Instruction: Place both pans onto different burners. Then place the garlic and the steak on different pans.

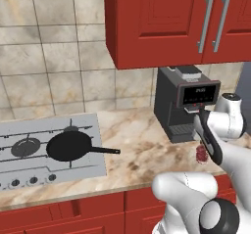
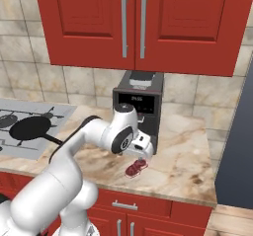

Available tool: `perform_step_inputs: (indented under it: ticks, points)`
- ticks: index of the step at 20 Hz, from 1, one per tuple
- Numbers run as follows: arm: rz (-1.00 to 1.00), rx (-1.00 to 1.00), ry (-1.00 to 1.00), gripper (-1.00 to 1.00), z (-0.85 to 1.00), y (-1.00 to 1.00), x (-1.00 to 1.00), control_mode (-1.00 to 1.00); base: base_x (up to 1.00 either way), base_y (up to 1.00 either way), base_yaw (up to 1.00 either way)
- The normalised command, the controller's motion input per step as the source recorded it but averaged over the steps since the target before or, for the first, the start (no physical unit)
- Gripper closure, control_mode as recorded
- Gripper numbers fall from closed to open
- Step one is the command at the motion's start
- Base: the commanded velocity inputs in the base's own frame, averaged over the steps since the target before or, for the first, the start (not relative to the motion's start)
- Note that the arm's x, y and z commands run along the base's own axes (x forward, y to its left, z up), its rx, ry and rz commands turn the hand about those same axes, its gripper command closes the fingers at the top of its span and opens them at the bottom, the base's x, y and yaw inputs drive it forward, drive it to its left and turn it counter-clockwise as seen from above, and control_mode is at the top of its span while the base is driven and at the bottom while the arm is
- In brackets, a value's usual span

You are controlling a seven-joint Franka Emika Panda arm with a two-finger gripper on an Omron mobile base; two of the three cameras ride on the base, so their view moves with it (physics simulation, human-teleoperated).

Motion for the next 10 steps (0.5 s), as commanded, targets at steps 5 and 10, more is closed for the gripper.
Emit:
perform_step_inputs:
  ticks: [5, 10]
  points:
    - [0.00, 0.00, 0.00, -1.00, -0.45, 0.00, 0.23, -1.00, 0.00, 0.00, 0.00]
    - [0.00, 0.00, 0.00, -1.00, -0.33, 0.00, 0.26, -1.00, 0.00, 0.00, 0.00]
